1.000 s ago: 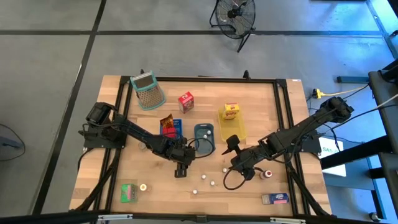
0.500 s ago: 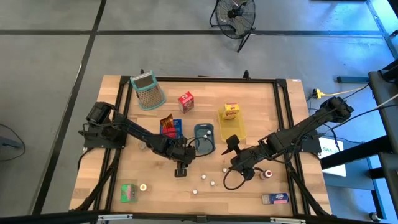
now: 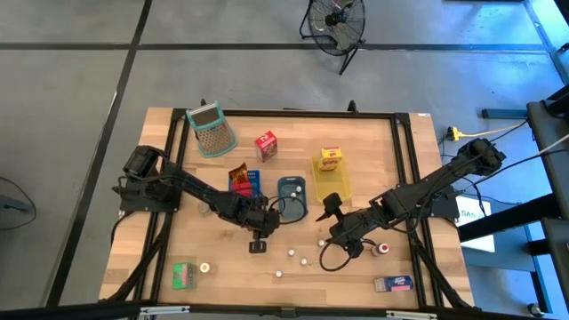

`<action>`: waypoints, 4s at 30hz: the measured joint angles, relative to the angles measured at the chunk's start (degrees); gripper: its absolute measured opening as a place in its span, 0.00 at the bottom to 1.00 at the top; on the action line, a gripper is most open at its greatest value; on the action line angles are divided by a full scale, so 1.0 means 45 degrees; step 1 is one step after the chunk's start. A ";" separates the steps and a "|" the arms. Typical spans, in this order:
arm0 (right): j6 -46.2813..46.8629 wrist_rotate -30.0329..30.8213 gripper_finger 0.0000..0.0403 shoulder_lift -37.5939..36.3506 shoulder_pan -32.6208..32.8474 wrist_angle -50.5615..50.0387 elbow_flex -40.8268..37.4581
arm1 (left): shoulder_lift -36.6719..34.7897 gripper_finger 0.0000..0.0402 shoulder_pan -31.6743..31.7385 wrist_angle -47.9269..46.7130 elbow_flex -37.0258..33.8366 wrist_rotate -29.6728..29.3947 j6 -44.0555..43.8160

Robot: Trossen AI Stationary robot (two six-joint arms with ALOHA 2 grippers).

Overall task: Pick & Place Kitchen Items
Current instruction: Put the small food coloring bottle into the gray bin

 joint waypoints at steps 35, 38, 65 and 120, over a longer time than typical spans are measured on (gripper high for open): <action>-0.0943 0.4369 0.83 0.0000 0.2106 -0.0445 0.0000 | -0.0121 0.15 -0.0011 -0.6539 0.4146 -0.1958 0.0566; -0.0858 0.5436 0.83 0.0000 0.2582 -0.0584 0.0000 | -0.0121 0.15 0.0207 -0.6990 0.4847 -0.2133 0.1134; 0.0585 0.4133 0.83 -0.0005 0.2861 -0.1984 0.0000 | -0.0121 0.15 0.4449 -0.2801 0.3559 0.0684 0.4574; 0.0384 0.4143 0.82 -0.0155 0.2846 -0.1246 -0.0738 | 0.0689 0.15 0.4444 -0.1062 0.2593 0.0596 0.3576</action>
